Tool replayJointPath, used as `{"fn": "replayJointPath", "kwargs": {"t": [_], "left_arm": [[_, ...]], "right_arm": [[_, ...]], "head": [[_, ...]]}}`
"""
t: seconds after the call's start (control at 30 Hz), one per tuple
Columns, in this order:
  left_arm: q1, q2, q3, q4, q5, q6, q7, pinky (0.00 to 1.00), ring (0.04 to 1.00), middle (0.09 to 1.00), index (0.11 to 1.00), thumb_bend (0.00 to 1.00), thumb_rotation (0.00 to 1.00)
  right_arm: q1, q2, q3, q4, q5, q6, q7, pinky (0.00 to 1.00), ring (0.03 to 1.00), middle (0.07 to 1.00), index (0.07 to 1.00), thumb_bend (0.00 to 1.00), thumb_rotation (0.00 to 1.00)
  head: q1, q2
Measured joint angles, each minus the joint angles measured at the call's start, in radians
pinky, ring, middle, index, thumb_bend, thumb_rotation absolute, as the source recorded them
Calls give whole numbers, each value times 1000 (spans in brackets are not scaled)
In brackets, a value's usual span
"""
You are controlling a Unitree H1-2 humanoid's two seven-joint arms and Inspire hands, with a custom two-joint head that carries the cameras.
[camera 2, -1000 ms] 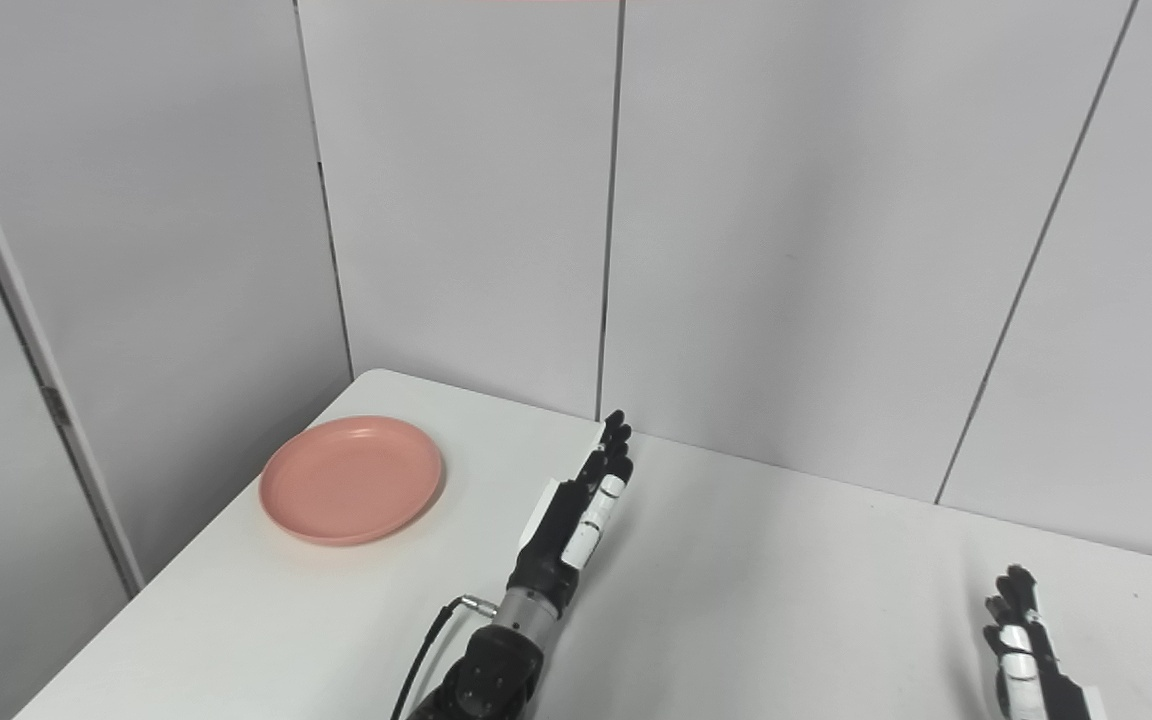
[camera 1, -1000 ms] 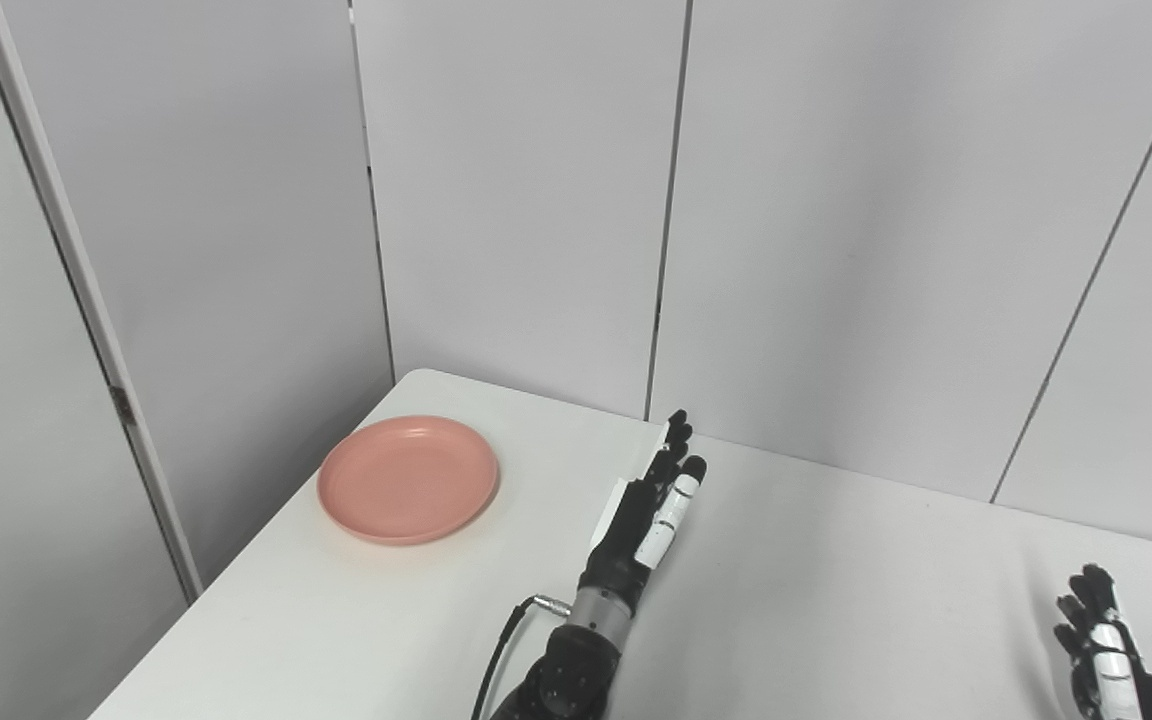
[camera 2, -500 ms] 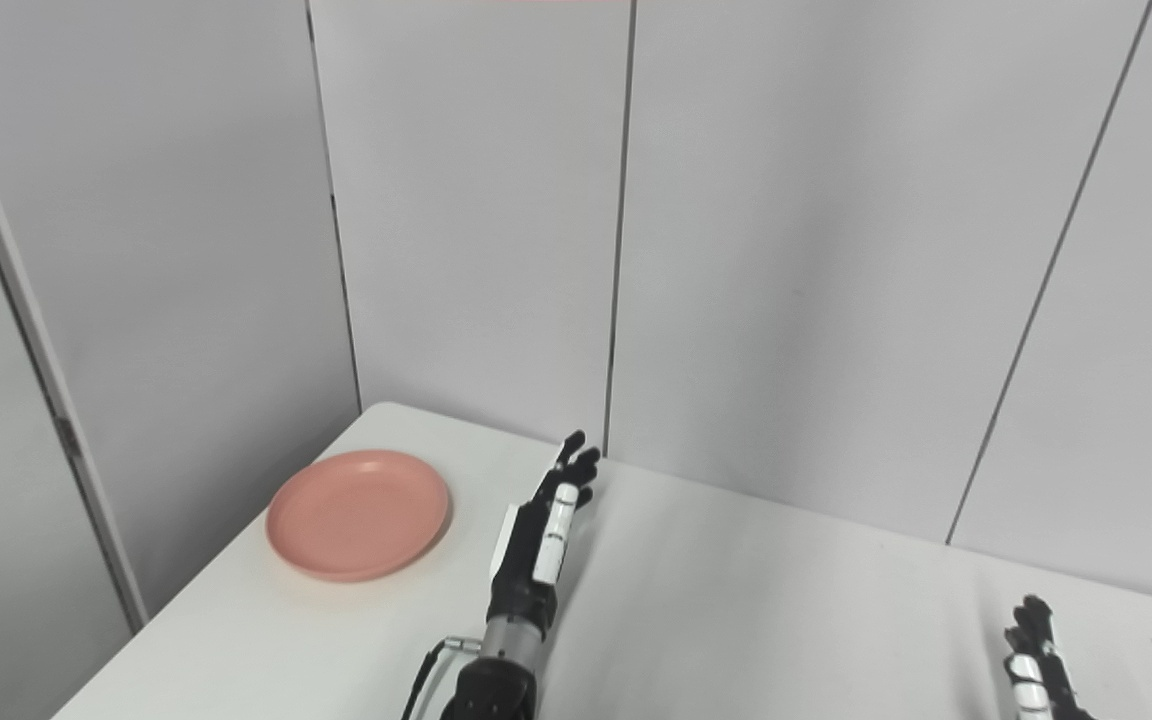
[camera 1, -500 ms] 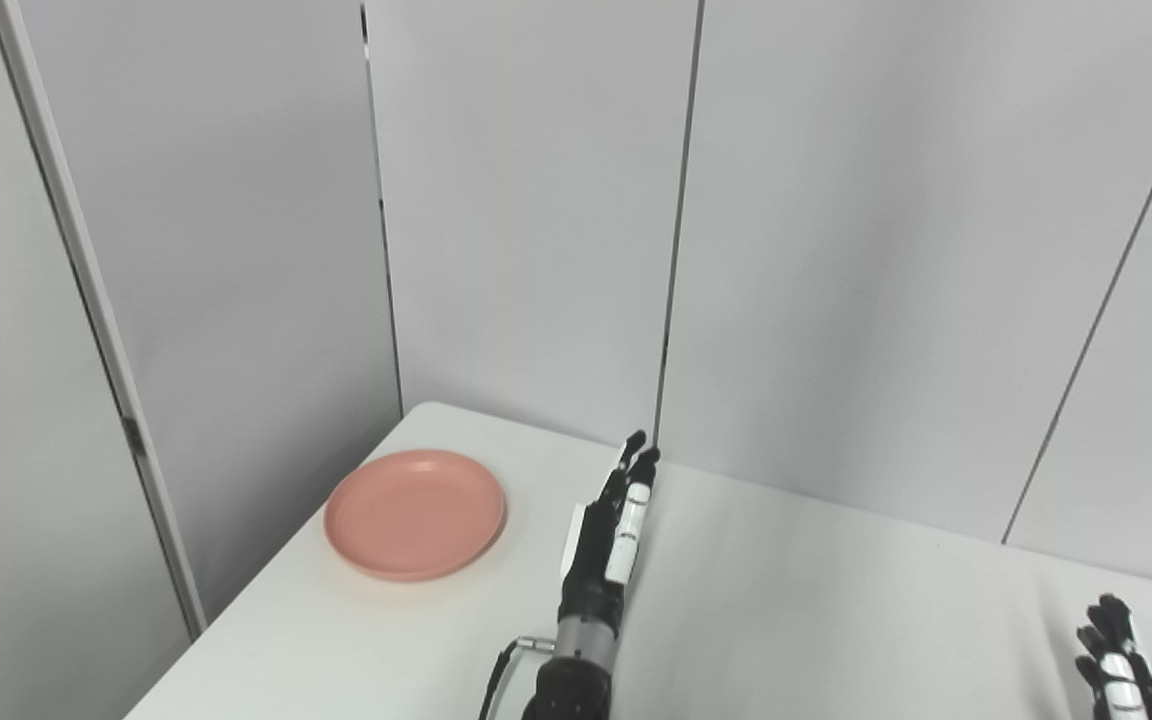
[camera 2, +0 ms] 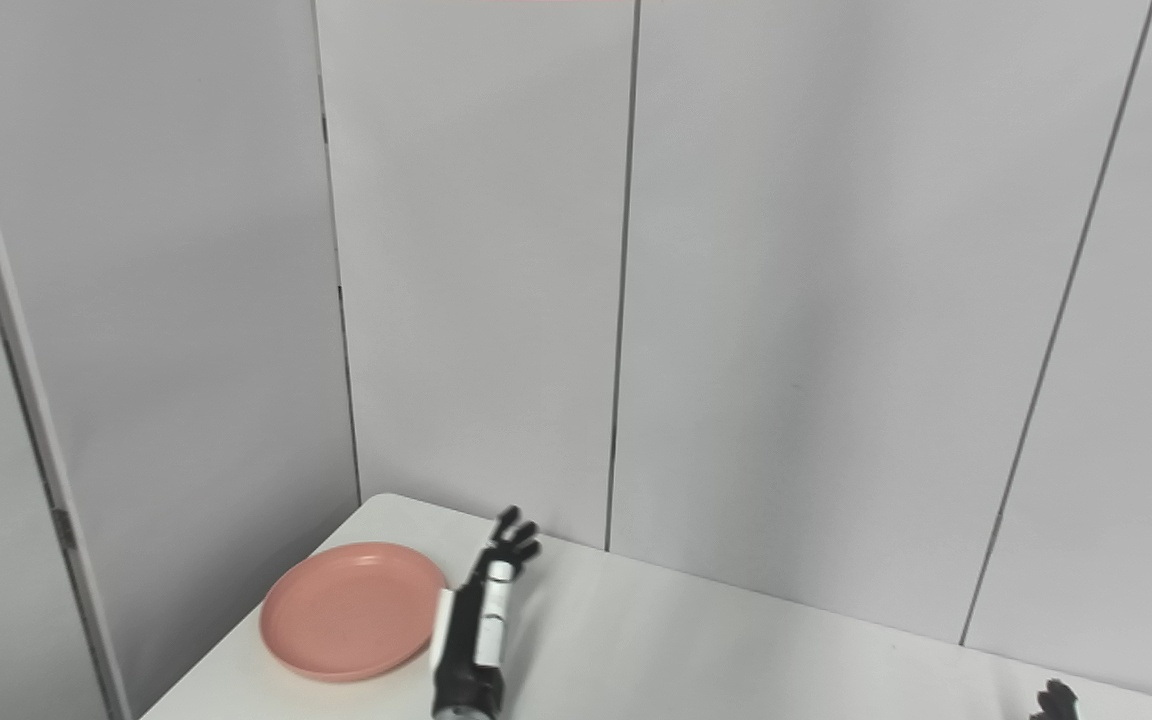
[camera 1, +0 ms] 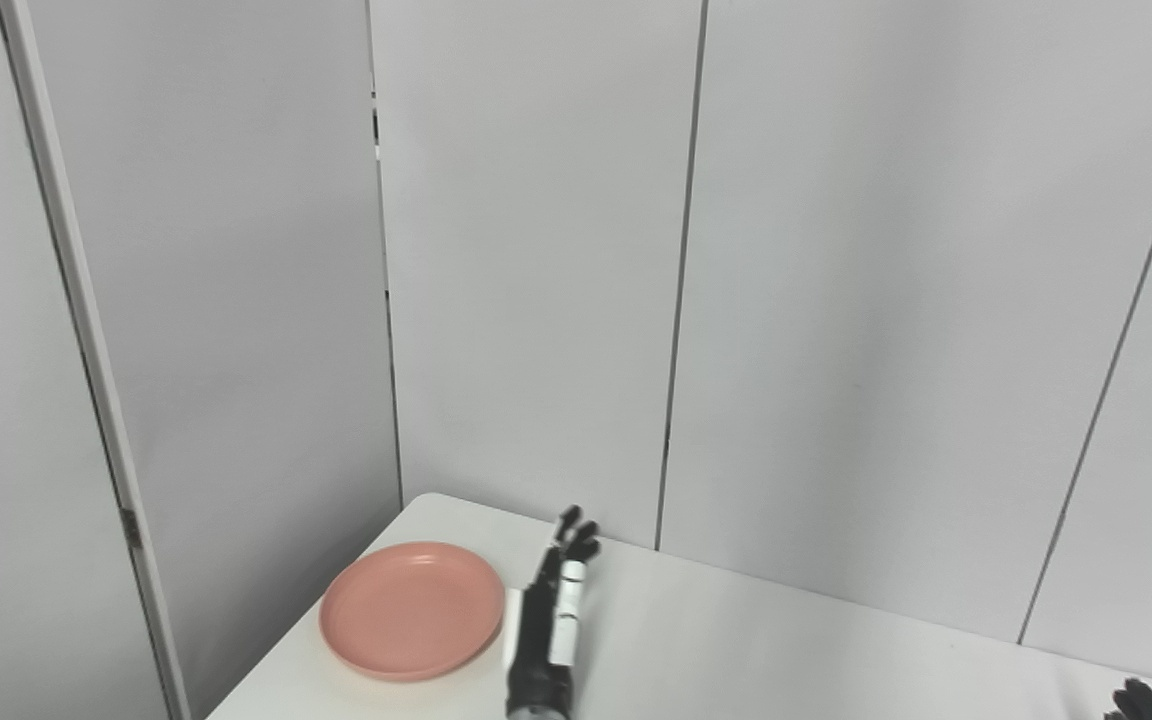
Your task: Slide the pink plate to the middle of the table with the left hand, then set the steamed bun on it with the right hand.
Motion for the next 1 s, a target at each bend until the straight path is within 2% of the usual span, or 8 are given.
{"fn": "replayJointPath", "kwargs": {"t": [0.17,0.27,0.4,0.53,0.7,1.0], "left_arm": [[-4,31,52,-83,-55,-1,-24,986,869,875,885,671,1000],[-3,60,71,-115,-85,6,-55,925,865,869,881,682,1000],[4,114,101,-136,-130,86,-89,929,866,872,883,712,1000],[17,163,124,-138,-136,122,-102,875,834,844,858,709,1000],[19,199,151,-104,-132,122,-101,905,830,832,848,742,1000],[17,259,186,3,-138,123,-100,888,829,827,835,780,1000]], "right_arm": [[0,-2,1,0,1,-5,2,1000,1000,1000,1000,80,1000],[0,-2,3,-1,3,-5,7,1000,1000,1000,1000,53,1000],[7,-1,4,-15,4,-5,8,1000,1000,1000,1000,36,1000],[21,-3,2,-40,9,-4,11,1000,1000,1000,1000,33,1000],[34,-1,2,-61,9,-4,11,1000,1000,1000,1000,22,1000],[44,-1,1,-76,19,-3,20,1000,1000,1000,1000,34,1000]], "head": [[-15,-1],[-24,6],[-32,20],[-40,35],[-41,51],[-26,77]]}}
